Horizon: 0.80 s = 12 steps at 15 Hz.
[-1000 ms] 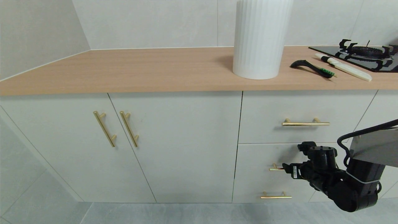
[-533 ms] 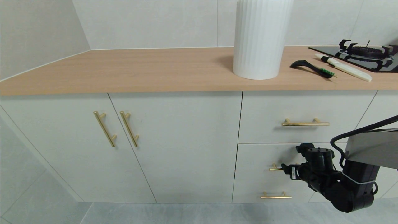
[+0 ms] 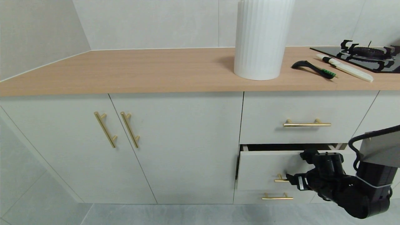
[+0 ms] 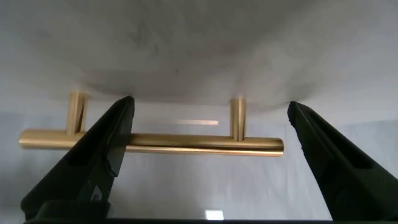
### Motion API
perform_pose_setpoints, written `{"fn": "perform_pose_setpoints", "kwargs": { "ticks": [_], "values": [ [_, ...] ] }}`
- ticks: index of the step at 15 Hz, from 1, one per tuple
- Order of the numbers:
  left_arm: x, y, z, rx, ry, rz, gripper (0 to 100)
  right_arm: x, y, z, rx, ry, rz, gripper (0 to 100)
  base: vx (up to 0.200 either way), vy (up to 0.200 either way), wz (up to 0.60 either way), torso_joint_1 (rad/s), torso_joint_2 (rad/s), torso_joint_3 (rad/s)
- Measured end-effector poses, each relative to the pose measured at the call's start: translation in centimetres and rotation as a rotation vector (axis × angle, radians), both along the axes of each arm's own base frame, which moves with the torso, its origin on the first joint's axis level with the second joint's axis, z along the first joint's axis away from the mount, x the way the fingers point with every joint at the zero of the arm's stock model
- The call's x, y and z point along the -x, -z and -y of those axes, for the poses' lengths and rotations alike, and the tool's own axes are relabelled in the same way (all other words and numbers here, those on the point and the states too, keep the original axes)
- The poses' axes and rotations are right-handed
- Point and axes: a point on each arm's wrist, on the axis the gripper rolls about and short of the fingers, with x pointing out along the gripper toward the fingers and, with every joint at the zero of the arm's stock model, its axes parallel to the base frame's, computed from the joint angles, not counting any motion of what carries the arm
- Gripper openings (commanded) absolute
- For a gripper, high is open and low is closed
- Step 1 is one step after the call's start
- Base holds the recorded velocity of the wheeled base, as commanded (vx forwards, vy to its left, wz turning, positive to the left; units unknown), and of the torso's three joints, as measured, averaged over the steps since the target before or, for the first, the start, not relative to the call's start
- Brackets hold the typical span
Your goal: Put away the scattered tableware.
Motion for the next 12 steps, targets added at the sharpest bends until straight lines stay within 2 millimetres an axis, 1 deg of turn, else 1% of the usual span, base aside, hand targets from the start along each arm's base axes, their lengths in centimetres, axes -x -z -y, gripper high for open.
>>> {"fn": "perform_pose_setpoints", "kwargs": {
  "ticks": [2, 4, 6, 8, 9, 10, 11, 12],
  "values": [
    [0.0, 0.0, 0.0, 0.0, 0.0, 0.001, 100, 1.8, -2.1, -0.4, -0.011, -0.066, -0.085, 100, 0.0, 0.0, 0.0, 0.0, 0.0, 0.0],
    [0.0, 0.0, 0.0, 0.0, 0.0, 0.0, 100, 3.8, -5.9, -0.6, -0.032, -0.12, -0.139, 100, 0.0, 0.0, 0.0, 0.0, 0.0, 0.0],
    [0.0, 0.0, 0.0, 0.0, 0.0, 0.0, 100, 5.6, -10.2, -0.8, -0.062, -0.154, -0.12, 100, 0.0, 0.0, 0.0, 0.0, 0.0, 0.0],
    [0.0, 0.0, 0.0, 0.0, 0.0, 0.0, 100, 6.4, -13.8, -1.1, -0.123, -0.152, -0.019, 100, 0.0, 0.0, 0.0, 0.0, 0.0, 0.0],
    [0.0, 0.0, 0.0, 0.0, 0.0, 0.0, 100, 6.5, -14.8, -1.1, -0.134, -0.148, 0.035, 100, 0.0, 0.0, 0.0, 0.0, 0.0, 0.0],
    [0.0, 0.0, 0.0, 0.0, 0.0, 0.0, 100, 6.3, -15.3, -1.2, -0.13, -0.131, 0.082, 100, 0.0, 0.0, 0.0, 0.0, 0.0, 0.0],
    [0.0, 0.0, 0.0, 0.0, 0.0, 0.0, 100, 6.0, -15.5, -1.2, -0.121, -0.109, 0.117, 100, 0.0, 0.0, 0.0, 0.0, 0.0, 0.0],
    [0.0, 0.0, 0.0, 0.0, 0.0, 0.0, 100, 5.5, -15.2, -1.3, -0.106, -0.084, 0.137, 100, 0.0, 0.0, 0.0, 0.0, 0.0, 0.0]
  ]
}}
